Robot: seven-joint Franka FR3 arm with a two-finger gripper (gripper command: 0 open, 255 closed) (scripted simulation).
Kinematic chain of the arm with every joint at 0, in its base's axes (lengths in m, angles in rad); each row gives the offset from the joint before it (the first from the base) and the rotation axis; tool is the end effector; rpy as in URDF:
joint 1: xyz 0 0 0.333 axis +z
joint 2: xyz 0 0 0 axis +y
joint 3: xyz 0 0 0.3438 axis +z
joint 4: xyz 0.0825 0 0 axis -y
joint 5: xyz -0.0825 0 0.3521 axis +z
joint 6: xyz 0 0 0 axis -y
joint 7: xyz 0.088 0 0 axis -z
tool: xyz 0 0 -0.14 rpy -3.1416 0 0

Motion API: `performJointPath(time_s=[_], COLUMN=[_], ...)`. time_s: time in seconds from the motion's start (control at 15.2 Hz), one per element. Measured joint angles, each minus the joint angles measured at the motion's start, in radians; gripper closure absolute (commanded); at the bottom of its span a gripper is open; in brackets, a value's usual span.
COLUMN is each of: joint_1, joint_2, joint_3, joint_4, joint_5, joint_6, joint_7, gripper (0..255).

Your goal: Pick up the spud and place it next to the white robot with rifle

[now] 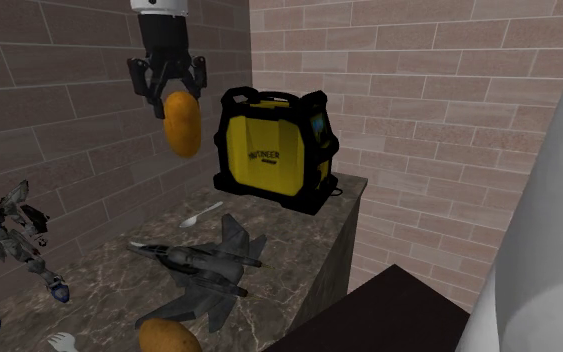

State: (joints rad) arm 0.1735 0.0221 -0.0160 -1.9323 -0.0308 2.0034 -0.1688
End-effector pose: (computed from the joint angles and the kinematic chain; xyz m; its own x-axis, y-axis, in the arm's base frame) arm 0.5359 0.0824 0.4841 0.9421 0.3325 0.0432 0.3311 -0.9429 0.0367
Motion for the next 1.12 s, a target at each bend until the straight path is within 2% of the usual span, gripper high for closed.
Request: performJointPath(time_s=[0.79,1.12], joint_1=[0.145,0.155], joint_2=[0.149,0.178], joint_3=[0.118,0.123], joint_4=[0.202,0.182], joint_5=[-0.031,-0.037], joint_6=[-0.063,-0.016], joint_7=[0.269,0.291], gripper=[255,255])
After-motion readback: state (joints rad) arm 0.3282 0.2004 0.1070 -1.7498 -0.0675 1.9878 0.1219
